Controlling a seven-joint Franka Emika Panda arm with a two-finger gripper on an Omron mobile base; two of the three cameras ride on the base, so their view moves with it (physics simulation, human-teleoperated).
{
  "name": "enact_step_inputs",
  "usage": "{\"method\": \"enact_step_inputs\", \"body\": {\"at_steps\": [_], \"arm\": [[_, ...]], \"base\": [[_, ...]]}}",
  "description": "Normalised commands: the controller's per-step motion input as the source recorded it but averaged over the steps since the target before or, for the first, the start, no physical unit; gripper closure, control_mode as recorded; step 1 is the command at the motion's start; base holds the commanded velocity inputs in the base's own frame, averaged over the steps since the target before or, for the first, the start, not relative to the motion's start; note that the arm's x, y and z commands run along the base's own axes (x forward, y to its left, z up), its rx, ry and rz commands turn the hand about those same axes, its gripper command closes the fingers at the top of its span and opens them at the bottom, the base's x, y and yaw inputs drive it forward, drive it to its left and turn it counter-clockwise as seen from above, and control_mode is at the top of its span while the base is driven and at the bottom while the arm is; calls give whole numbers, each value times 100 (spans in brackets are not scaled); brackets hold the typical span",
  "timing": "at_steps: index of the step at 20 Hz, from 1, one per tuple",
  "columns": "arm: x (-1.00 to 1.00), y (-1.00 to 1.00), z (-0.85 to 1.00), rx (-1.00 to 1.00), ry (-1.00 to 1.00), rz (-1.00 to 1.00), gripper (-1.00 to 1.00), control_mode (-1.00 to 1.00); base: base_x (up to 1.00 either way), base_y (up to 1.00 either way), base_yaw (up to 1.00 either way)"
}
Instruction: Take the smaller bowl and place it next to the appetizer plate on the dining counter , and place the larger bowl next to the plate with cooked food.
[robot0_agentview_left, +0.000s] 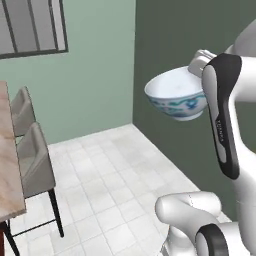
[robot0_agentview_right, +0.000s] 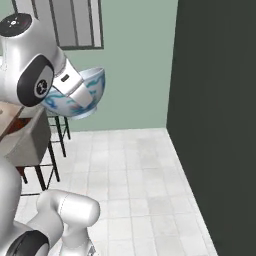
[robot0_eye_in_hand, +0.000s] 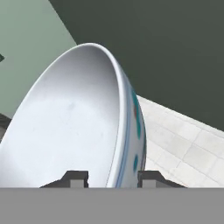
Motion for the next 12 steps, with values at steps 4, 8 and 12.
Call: {"method": "enact_step_inputs", "body": {"at_steps": [4,8,12], "arm": [[0,0,0,0,0,0,100,100],[0,0,0,0,0,0,100,100],[0,0,0,0,0,0,100,100]], "base": [[39,-82,52],[66,-68,54],[86,-62,52]]}}
